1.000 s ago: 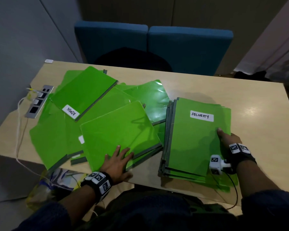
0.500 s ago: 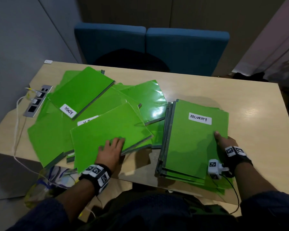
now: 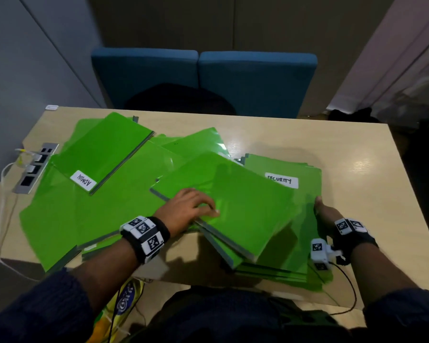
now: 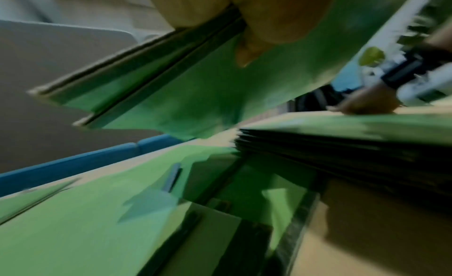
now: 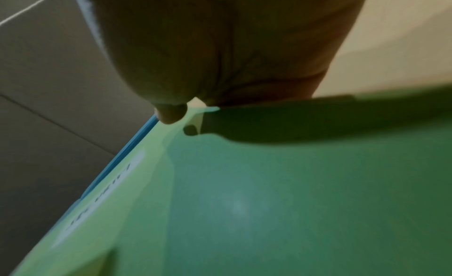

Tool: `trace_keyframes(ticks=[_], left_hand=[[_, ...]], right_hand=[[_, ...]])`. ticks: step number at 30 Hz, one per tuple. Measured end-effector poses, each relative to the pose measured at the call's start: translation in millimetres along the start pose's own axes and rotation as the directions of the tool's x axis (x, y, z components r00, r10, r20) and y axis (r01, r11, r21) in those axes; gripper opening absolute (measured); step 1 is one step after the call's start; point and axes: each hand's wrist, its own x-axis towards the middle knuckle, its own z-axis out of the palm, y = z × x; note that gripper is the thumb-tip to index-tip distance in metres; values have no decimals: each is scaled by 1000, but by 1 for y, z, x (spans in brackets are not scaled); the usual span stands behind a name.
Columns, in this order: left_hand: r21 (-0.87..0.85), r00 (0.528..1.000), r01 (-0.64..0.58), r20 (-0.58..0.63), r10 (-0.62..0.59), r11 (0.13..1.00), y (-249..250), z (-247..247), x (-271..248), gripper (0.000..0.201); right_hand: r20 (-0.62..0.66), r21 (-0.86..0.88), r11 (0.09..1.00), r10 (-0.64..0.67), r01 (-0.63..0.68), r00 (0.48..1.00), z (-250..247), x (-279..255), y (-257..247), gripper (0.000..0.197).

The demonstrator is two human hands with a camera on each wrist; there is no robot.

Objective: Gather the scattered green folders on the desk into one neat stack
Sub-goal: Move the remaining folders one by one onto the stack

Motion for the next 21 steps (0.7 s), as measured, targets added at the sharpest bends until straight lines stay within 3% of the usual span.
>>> trace_keyframes(ticks=[3, 4, 7, 8, 10, 12, 14, 15, 16, 17, 18, 20, 21], left_hand=[[-21, 955, -237, 177, 237, 971, 2, 18, 20, 31], [-8, 933, -284, 227, 278, 959, 3, 23, 24, 31], [107, 876, -403, 333, 349, 909, -2, 33, 39, 36], [145, 865, -409, 376, 332, 901, -3, 35, 44, 46], [217, 879, -324, 428, 209, 921, -7, 39, 53, 69], [284, 906, -137, 423, 4, 949, -14, 45, 55, 84], [314, 897, 171, 344, -279, 934, -23, 51, 53, 96], [288, 863, 363, 254, -436, 886, -27, 51, 51, 97], [218, 797, 553, 144, -587, 804, -30, 51, 50, 94], [107, 691, 714, 47, -721, 692, -32, 51, 49, 87], [-55, 556, 830, 19, -831, 555, -37, 51, 49, 75], [-372, 278, 905, 152, -949, 205, -40, 46, 58, 46], [-430, 192, 900, 251, -949, 69, -39, 44, 65, 45]], right_hand=[[38, 115, 993, 10, -14, 999, -4, 14, 15, 125], [44, 126, 992, -1, -5, 999, -4, 13, 16, 129], [54, 63, 997, -47, 43, 997, 0, -2, 6, 118], [47, 16, 996, -83, 82, 995, 1, -2, 5, 116], [20, -37, 989, -143, 144, 989, 3, -5, 9, 90], [-9, -30, 981, -194, 194, 981, 5, -4, 16, 53], [-21, -44, 974, -225, 224, 974, 6, -4, 18, 39], [-20, -58, 968, -246, 244, 969, 5, -3, 19, 38], [-23, -56, 965, -257, 255, 966, 6, -3, 19, 36], [-28, -40, 962, -270, 268, 963, 5, -4, 19, 34], [-34, -26, 959, -283, 282, 958, 6, -3, 21, 33], [-57, -12, 953, -304, 304, 951, 8, -5, 22, 38], [-57, -9, 952, -305, 305, 951, 8, -5, 22, 40]])
